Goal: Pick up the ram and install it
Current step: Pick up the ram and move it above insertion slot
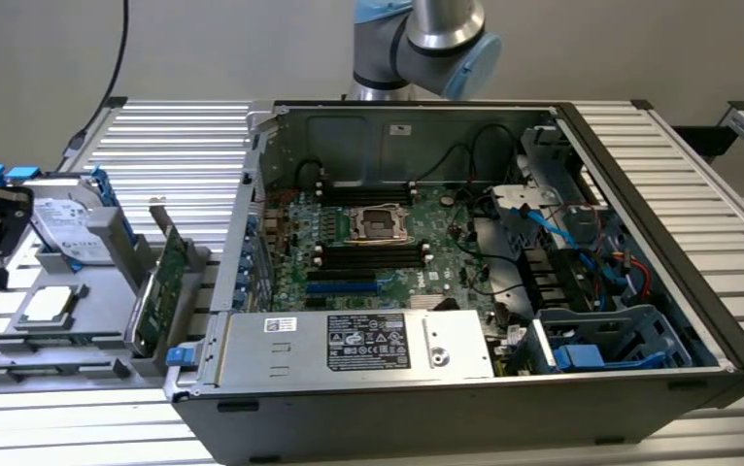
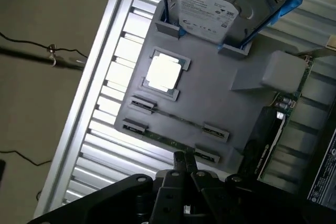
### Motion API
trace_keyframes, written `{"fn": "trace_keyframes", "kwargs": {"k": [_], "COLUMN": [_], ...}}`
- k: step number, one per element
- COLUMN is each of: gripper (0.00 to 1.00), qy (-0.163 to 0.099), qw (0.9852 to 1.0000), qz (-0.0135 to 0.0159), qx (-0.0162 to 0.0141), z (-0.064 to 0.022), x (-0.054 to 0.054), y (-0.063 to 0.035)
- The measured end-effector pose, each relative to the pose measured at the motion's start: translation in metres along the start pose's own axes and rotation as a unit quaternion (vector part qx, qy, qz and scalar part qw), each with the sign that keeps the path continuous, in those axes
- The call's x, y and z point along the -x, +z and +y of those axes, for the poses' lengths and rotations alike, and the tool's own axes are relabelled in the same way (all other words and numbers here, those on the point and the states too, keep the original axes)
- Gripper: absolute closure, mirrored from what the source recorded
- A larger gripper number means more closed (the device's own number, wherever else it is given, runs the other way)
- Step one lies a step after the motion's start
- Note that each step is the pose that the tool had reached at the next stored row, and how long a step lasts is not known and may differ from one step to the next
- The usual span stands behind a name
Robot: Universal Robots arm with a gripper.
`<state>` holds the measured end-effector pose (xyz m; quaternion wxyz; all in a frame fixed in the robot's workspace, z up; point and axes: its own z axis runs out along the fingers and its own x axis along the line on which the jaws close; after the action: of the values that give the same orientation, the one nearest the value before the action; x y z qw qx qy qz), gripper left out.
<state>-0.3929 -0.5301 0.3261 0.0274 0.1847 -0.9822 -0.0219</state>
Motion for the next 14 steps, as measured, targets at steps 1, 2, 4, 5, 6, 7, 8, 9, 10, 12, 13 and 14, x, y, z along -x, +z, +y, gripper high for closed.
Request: {"fn": "trace_keyframes", "kwargs": {"k": [1,2,4,5,6,7,8,9,10,12,13,14], "gripper": [0.89,0.89,0.89,0.89,0.89,0.89,0.89,0.89,0.89,0.89,0.89,0.89], "qy": [-0.009,-0.019,-0.037,-0.046,-0.055,-0.064,-0.073,-0.082,-0.091,-0.109,-0.118,-0.127], "qw": [1.0,0.9998,0.9993,0.999,0.9985,0.9979,0.9973,0.9966,0.9958,0.994,0.993,0.9919], "qz": [0.0004,0.0008,0.0015,0.0018,0.0023,0.0027,0.0032,0.0037,0.0041,0.0051,0.0055,0.0059], "qx": [-0.0005,-0.0009,-0.0018,-0.0022,-0.0027,-0.0031,-0.0035,-0.0039,-0.0043,-0.0052,-0.0056,-0.0059], "z": [0.0,0.0,-0.0001,-0.0001,-0.0001,-0.0001,-0.0002,-0.0002,-0.0002,-0.0002,-0.0002,-0.0002], "x": [0.0,0.0,0.0001,0.0001,0.0001,0.0001,0.0001,0.0001,0.0001,0.0002,0.0002,0.0002], "y": [0.0003,0.0007,0.0015,0.0019,0.0022,0.0026,0.003,0.0032,0.0035,0.0039,0.004,0.0041]}}
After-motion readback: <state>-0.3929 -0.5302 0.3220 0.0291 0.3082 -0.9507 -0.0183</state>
